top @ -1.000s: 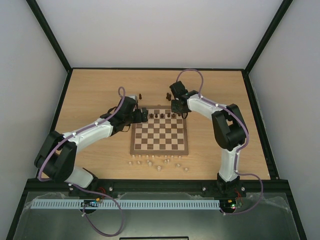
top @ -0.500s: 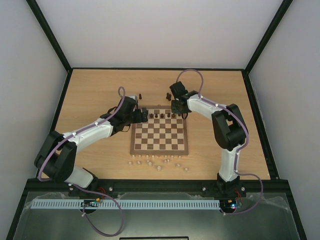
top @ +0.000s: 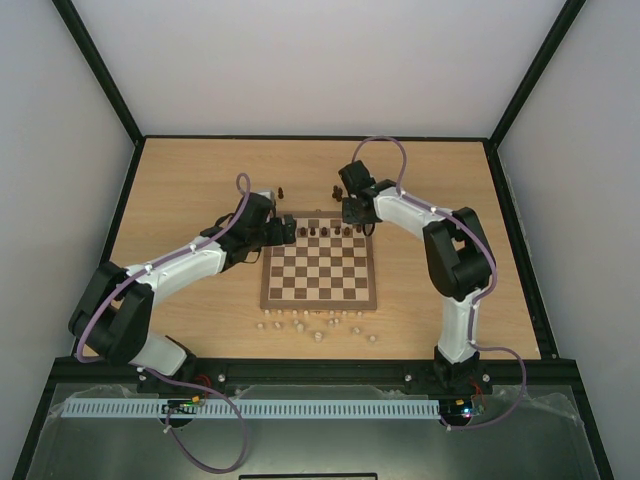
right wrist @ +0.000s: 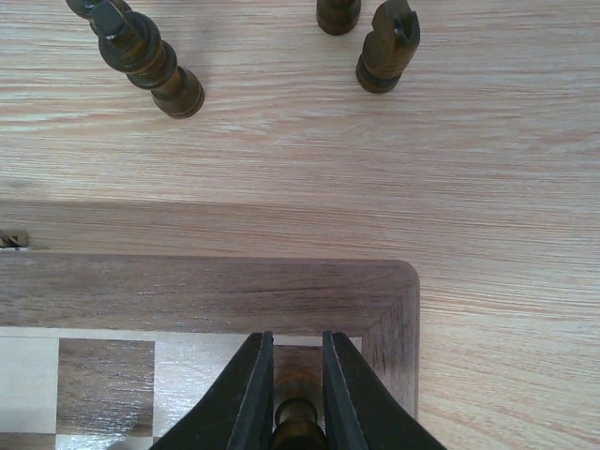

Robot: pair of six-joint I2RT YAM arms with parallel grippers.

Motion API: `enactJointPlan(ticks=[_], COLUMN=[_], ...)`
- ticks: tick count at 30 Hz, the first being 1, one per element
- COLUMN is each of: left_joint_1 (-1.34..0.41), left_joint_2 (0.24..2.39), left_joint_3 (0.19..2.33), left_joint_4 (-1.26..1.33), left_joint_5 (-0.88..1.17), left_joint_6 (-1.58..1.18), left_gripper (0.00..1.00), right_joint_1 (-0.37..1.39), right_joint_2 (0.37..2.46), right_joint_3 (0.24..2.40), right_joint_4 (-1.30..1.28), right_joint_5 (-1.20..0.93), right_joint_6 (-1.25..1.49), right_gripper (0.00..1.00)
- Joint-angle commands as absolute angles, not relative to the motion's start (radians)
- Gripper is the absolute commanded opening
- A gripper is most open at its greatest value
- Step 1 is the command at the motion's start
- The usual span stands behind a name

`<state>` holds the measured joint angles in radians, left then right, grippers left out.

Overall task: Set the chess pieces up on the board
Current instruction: Place the chess piece on the chessboard.

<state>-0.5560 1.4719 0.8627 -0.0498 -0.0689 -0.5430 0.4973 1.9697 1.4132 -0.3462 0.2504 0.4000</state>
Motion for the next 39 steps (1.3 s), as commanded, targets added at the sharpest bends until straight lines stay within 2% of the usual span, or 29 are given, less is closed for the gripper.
enactJointPlan(ticks=[1, 8, 16, 24, 29, 34, 39], left_joint_1=[-0.555, -0.554, -0.554, -0.555, -0.555, -0.555, -0.555], left_joint_2=[1.463, 1.462, 1.458, 1.453, 1.444, 1.445, 1.441], left_joint_3=[0.851, 0.852, 0.85, 0.852, 0.85, 0.848, 0.849], left_joint_4=[-0.04, -0.038, -0.039, -0.041, -0.043, -0.041, -0.041], left_joint_5=[-0.071, -0.069, -0.069, -0.072, -0.075, -0.069, -0.07], left_joint_6=[-0.541, -0.541, -0.541, -0.541, -0.541, -0.543, -0.543], left_gripper=[0.98, 0.98, 0.98, 0.98, 0.98, 0.98, 0.98], right_joint_1=[0.502, 0.502, 0.502, 0.502, 0.502, 0.502, 0.502], right_joint_2=[1.998, 2.016, 2.015, 1.932, 1.814, 1.756, 1.746], right_joint_3=[1.448, 1.456, 1.454, 1.402, 1.301, 1.235, 1.215], right_joint_4=[-0.379, -0.382, -0.381, -0.376, -0.365, -0.364, -0.351], right_joint_5=[0.273, 0.273, 0.275, 0.285, 0.268, 0.244, 0.218], right_joint_6=[0.39, 0.389, 0.392, 0.399, 0.406, 0.403, 0.398], right_gripper=[0.15, 0.15, 0.21, 0.36, 0.37, 0.31, 0.31])
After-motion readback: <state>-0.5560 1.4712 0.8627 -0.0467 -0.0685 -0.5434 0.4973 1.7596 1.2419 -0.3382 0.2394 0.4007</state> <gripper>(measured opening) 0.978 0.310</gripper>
